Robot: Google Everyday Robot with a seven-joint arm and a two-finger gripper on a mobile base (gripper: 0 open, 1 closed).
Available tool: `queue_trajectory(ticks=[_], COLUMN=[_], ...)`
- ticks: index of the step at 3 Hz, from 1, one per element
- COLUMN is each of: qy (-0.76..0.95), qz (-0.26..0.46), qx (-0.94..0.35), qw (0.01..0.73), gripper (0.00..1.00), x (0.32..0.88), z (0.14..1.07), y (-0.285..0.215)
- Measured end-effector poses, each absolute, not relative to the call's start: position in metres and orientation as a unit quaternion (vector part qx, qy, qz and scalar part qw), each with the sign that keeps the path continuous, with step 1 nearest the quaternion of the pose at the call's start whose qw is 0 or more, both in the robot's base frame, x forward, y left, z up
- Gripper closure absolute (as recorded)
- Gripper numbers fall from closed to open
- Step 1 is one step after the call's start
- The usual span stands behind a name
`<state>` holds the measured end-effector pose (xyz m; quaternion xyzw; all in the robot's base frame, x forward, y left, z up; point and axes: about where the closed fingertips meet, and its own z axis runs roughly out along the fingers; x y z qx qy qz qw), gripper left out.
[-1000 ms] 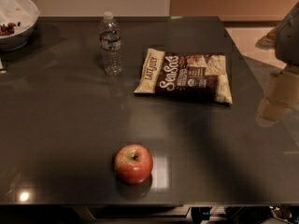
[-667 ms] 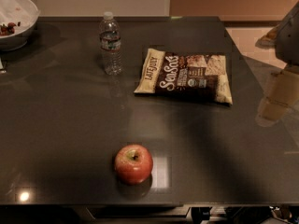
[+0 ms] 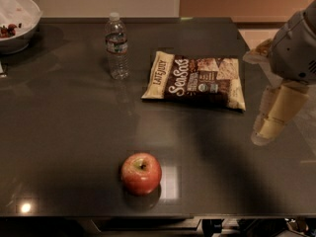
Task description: Move apple near brown chip bag
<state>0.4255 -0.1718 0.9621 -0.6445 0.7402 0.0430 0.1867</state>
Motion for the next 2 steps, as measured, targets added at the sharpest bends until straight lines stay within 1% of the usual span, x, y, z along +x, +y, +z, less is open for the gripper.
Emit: queue_trajectory(ticks=[2], qy=[0.681], qz=[0.139], qx=[-0.688], qw=[0.209], gripper=[0.00], x=[0.397], z=[0.923], y=[-0.097])
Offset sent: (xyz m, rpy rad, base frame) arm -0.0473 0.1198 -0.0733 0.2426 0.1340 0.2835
